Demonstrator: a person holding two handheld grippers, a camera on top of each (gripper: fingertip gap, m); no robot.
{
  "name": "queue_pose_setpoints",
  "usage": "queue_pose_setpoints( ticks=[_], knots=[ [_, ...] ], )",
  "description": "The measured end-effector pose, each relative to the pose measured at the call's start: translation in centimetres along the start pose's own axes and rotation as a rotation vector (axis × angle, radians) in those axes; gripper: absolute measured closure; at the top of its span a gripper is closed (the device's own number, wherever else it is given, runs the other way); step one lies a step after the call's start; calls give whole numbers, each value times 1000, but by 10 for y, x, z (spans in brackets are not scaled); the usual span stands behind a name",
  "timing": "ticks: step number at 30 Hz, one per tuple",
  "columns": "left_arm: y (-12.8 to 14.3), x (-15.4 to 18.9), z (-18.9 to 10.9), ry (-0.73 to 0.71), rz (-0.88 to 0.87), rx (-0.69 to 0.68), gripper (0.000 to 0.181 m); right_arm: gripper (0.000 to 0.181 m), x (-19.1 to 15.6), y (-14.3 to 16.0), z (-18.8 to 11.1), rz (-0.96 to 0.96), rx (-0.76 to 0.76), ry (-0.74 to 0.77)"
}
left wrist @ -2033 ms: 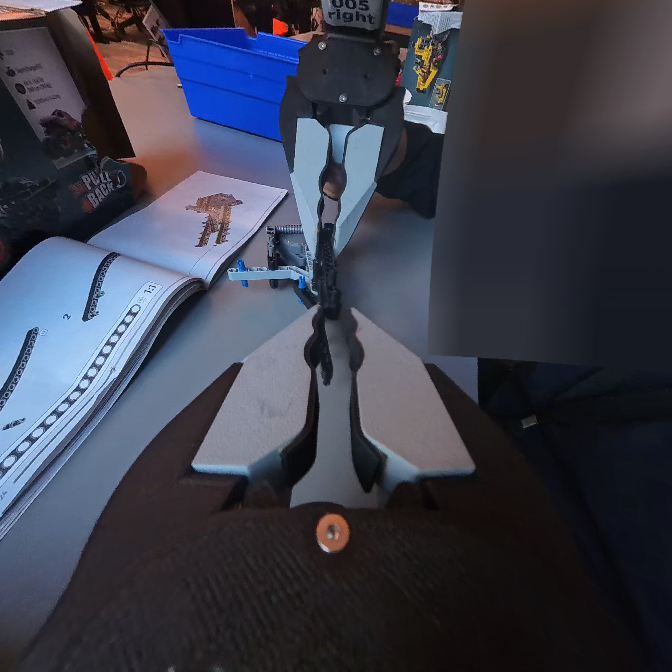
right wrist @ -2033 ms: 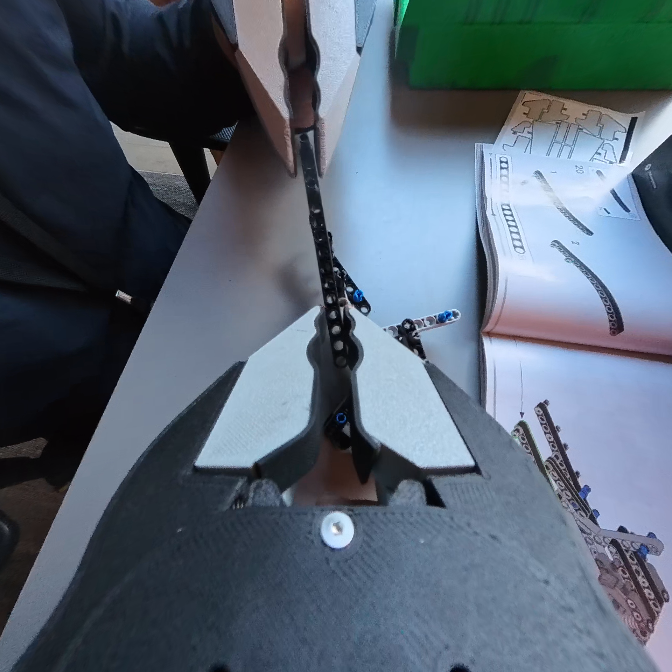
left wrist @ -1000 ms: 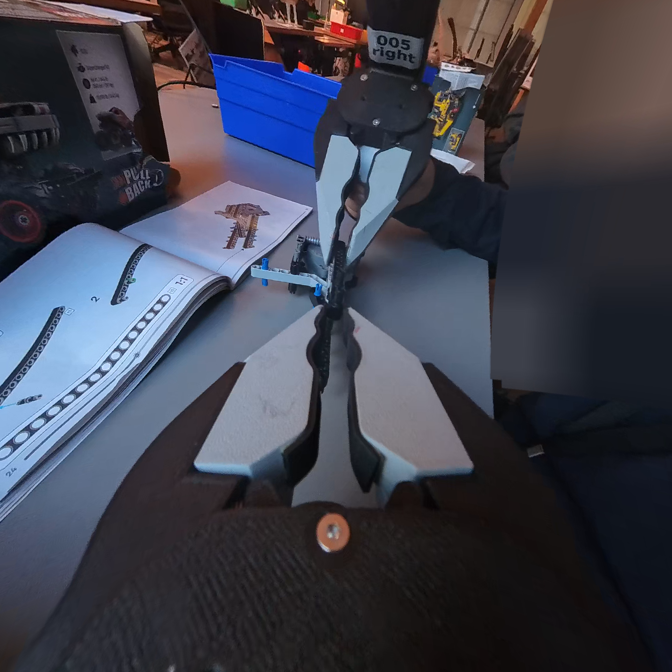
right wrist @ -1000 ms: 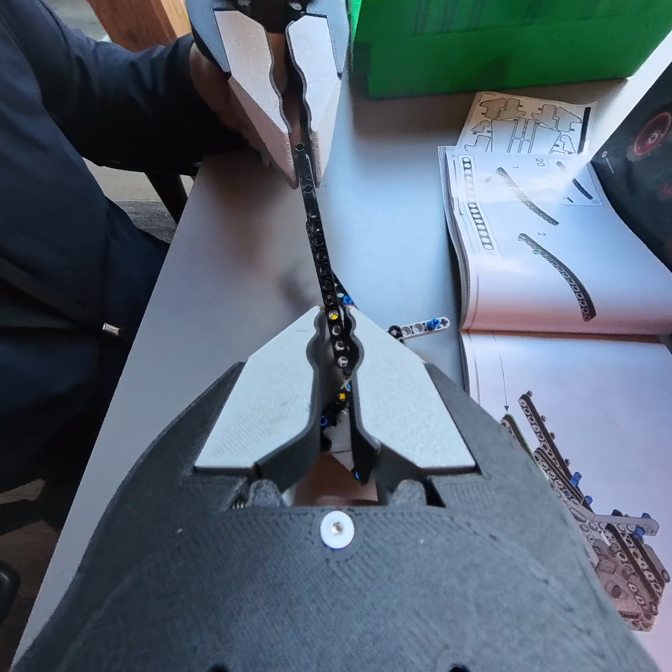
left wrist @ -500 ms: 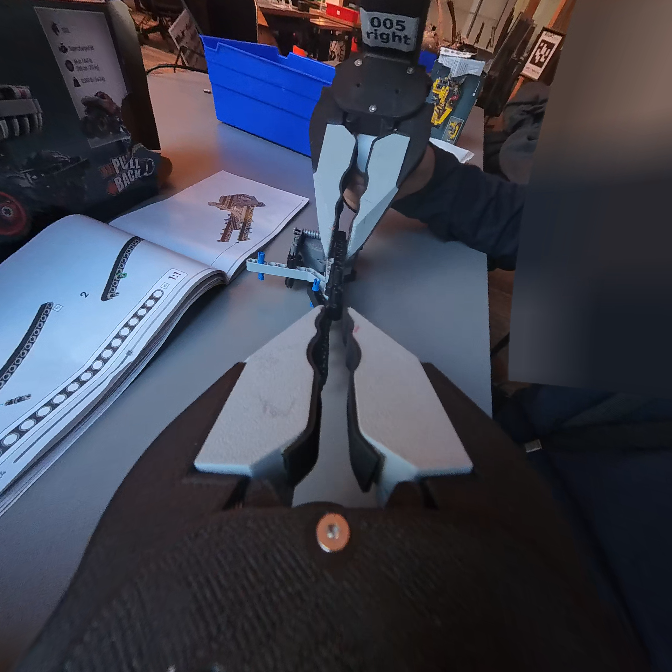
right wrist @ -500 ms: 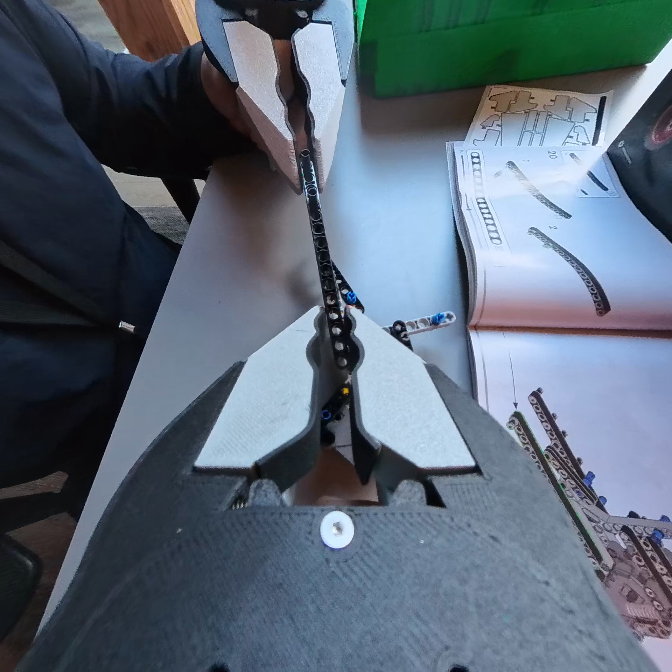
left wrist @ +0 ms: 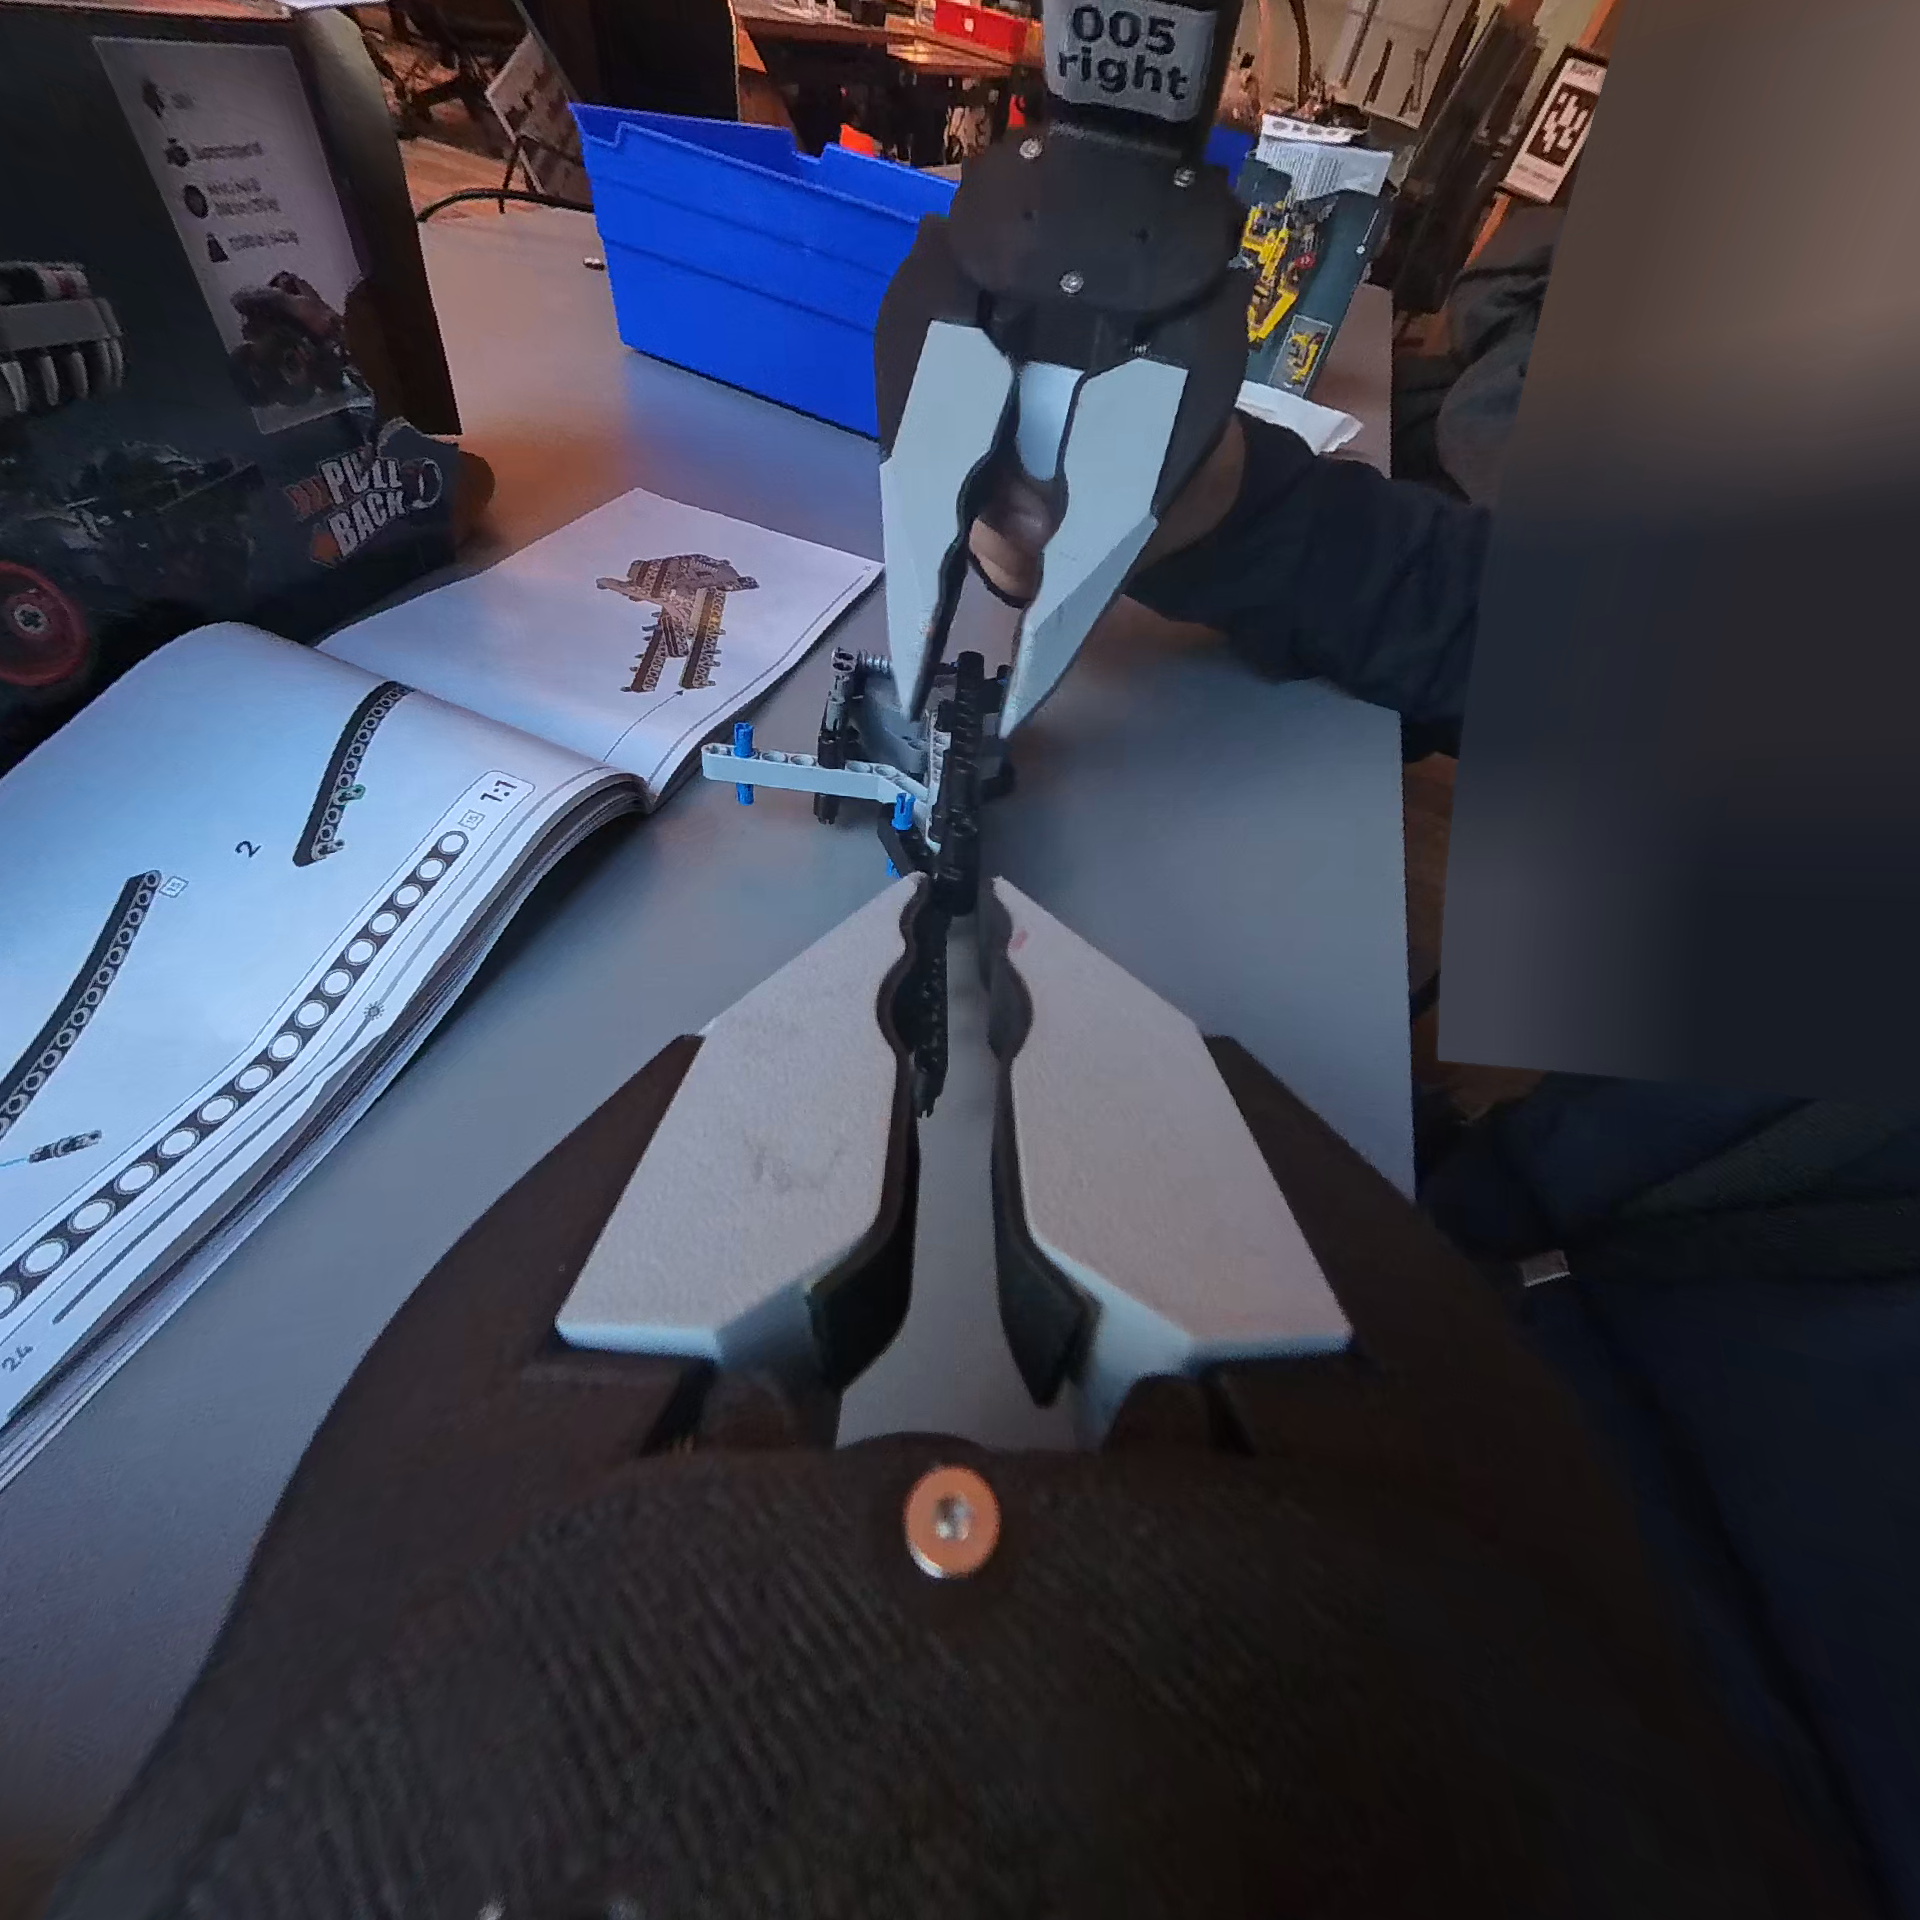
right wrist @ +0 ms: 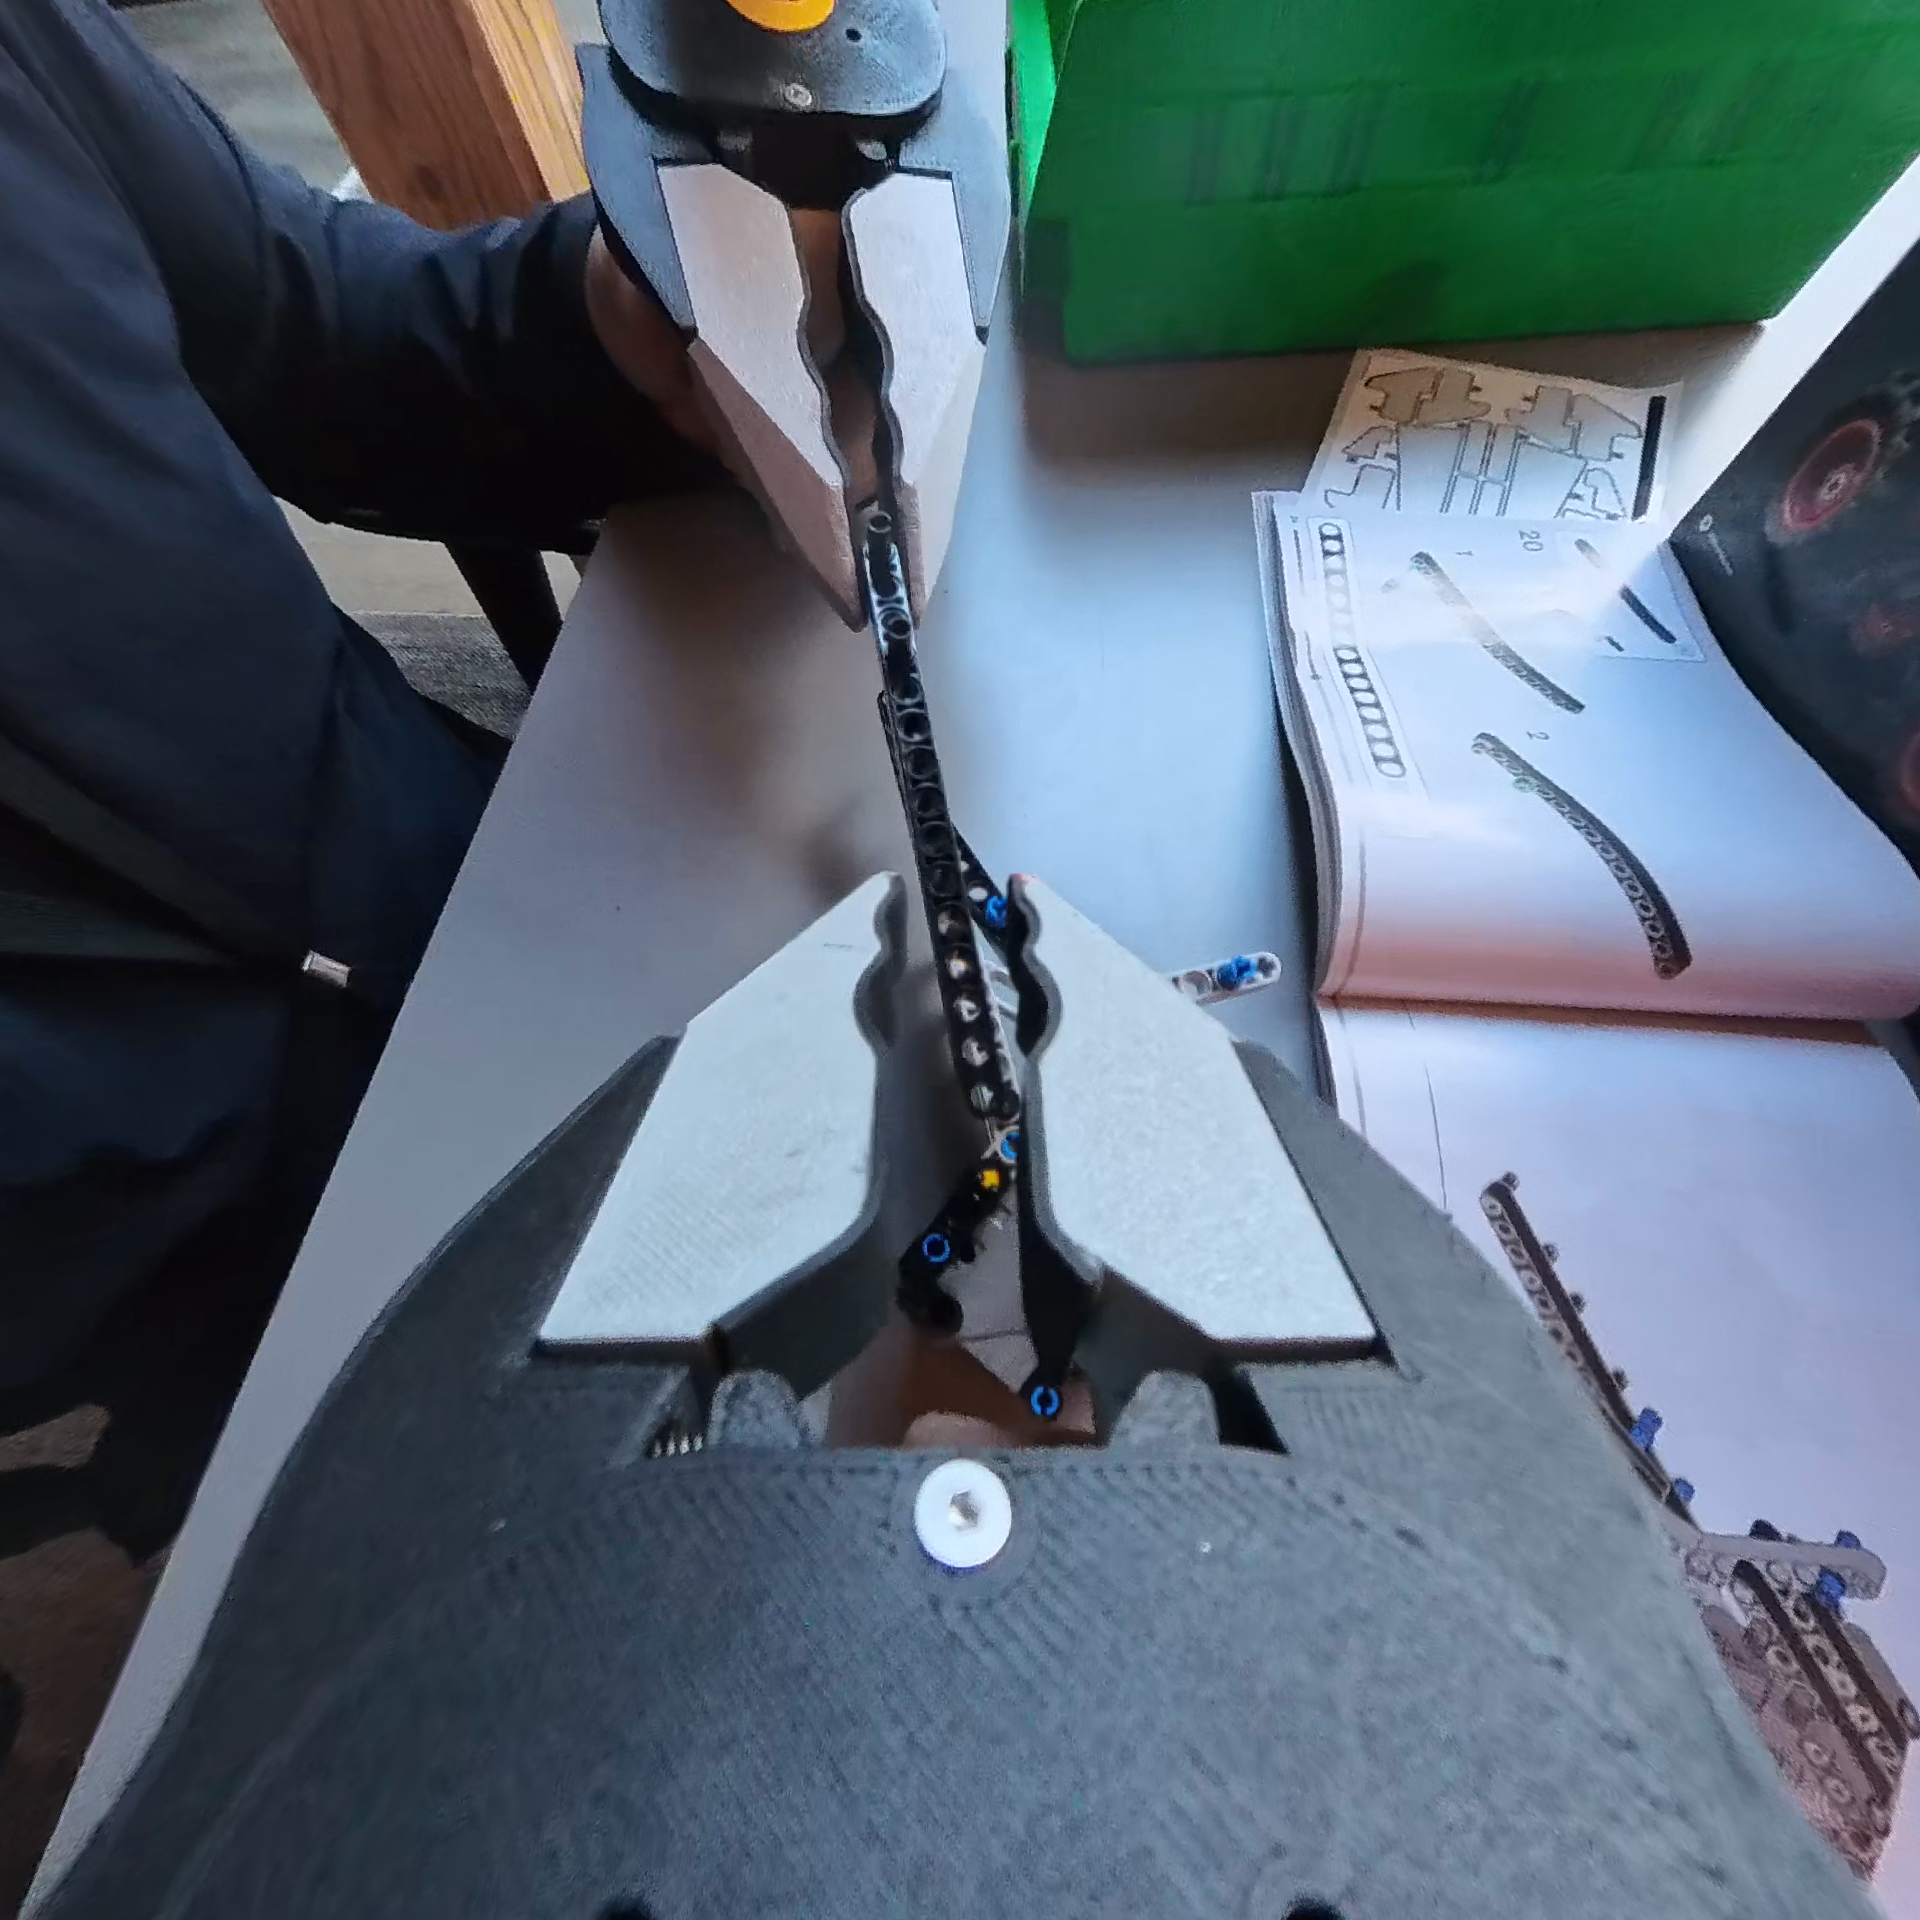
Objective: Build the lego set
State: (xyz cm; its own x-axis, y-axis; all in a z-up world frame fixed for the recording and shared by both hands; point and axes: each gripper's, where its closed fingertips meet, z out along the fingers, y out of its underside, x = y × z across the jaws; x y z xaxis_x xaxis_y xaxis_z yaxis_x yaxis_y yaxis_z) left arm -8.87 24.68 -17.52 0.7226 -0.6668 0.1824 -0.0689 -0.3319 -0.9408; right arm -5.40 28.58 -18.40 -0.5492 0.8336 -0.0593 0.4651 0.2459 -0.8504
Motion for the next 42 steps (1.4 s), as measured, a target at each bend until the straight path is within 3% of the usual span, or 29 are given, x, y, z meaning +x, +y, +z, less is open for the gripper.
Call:
queue_pose_setpoints(
  ticks=[2,25,31,36,42],
  knots=[
    [0,0,0,-5,6,1,176,175,-1,0,2,-16,-2,0],
    [-6,4,1,24,-7,37,175,175,-2,-2,0,-25,-1,-10],
    [-8,1,0,13,-16,54,164,176,-6,1,2,-29,-18,-23],
    [-8,5,0,21,18,57,175,176,-6,-1,0,-32,-9,-22],
    [-5,2,0,3,24,33,176,175,-2,-1,1,-23,-15,4]
  ],
)
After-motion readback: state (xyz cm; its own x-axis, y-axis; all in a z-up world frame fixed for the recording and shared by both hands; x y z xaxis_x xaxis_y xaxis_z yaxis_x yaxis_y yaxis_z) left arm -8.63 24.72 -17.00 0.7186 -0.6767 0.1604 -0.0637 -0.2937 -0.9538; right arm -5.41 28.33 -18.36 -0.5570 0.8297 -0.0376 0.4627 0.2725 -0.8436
